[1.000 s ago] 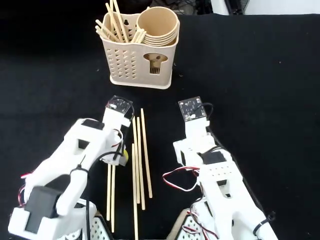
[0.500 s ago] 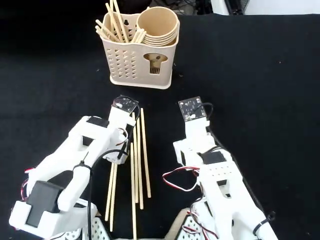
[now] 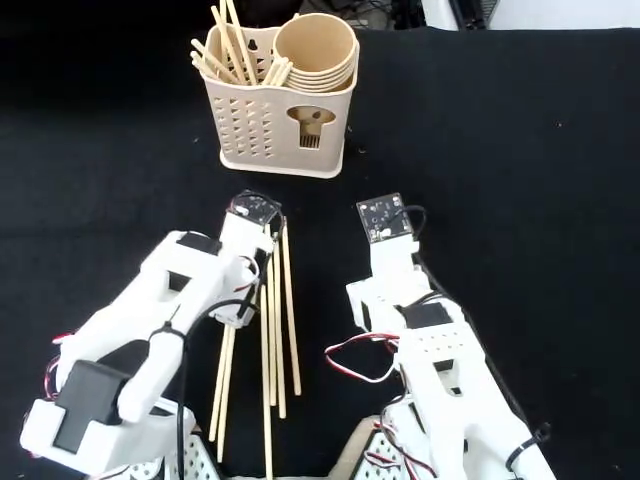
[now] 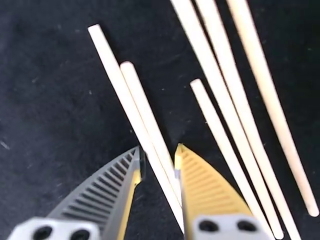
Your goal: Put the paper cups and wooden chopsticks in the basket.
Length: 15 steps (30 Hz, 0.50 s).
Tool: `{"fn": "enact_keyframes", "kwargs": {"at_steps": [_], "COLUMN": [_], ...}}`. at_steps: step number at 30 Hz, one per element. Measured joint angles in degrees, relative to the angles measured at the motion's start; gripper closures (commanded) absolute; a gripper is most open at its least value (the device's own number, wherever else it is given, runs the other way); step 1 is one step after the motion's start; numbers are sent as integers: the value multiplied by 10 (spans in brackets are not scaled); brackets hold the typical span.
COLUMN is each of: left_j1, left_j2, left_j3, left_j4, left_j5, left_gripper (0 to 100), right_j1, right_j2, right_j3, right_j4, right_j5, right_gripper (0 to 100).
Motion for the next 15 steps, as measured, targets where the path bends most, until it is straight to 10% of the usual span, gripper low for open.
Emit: {"fn": "enact_keyframes", "kwargs": {"at_steps": [15], "left_j1": [-18], "left_j2": [-72], "left_j3": [33], "left_j4": [16], "left_j5": [-4], "left_gripper": [888], "right_j1": [0], "right_j2": [0], "right_j3": [0], "right_j4": [0], "right_j5": [0], "right_gripper": [825]}}
